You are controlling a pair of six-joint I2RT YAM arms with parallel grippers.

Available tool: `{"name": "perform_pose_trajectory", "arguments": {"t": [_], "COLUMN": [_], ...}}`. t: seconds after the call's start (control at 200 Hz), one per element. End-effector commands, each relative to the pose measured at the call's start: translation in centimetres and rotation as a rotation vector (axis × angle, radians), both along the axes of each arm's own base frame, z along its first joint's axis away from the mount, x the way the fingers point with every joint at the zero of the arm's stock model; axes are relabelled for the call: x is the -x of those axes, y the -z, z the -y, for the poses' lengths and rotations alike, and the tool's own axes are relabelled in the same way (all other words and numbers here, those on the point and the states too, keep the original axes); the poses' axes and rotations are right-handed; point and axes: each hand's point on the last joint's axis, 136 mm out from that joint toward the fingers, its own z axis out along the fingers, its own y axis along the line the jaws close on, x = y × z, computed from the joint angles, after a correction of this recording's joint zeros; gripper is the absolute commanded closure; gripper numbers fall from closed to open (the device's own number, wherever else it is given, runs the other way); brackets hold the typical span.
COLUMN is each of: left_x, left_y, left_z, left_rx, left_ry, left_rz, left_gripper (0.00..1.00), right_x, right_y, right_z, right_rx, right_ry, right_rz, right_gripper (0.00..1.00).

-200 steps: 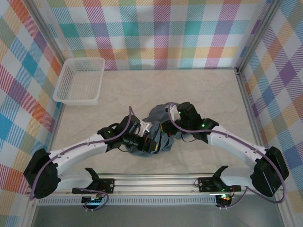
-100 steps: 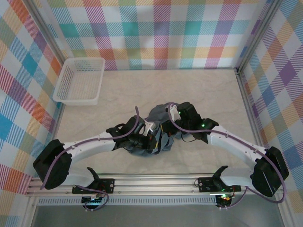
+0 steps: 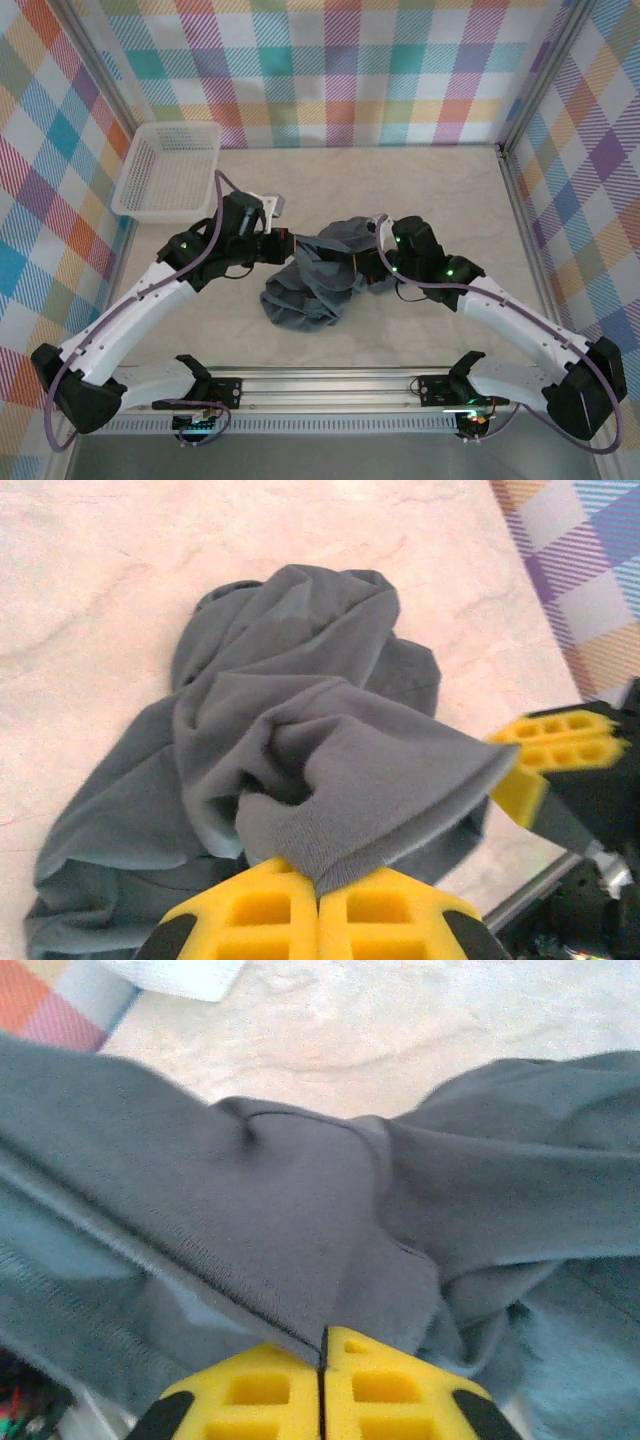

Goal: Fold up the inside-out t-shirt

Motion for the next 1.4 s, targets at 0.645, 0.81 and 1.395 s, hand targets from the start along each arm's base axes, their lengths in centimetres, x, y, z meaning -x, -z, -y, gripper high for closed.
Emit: {"name": "perform_pose_trajectory", "arguments": {"t": [0.645,0.81,1.395], "left_x": [-6.6,-7.3,-4.4], "left_y": [-4.3,-4.6,5.7], "left_z": [6.6,7.4,-0.3], "left_rx": [0.123,0.139,-0.024], "left_ry": [-0.013,-0.013,-0.119], "left_rz": [-0.103,-0.119,-0.268], "left_gripper": [1.00,1.00,0.48], "right_x": [-2.7,-4.6,-2.3], "right_y": [-4.8,-5.5,-6.2], "right_z": [-2.8,-4.5,-3.3], "right_rx": [-0.044,-0.032,-0.170], "right_ry": [-0.101,-0.110,-0.154], "right_rz": [0.267,0.238,0.093], "right_gripper": [0.21,0.31,1.00]}}
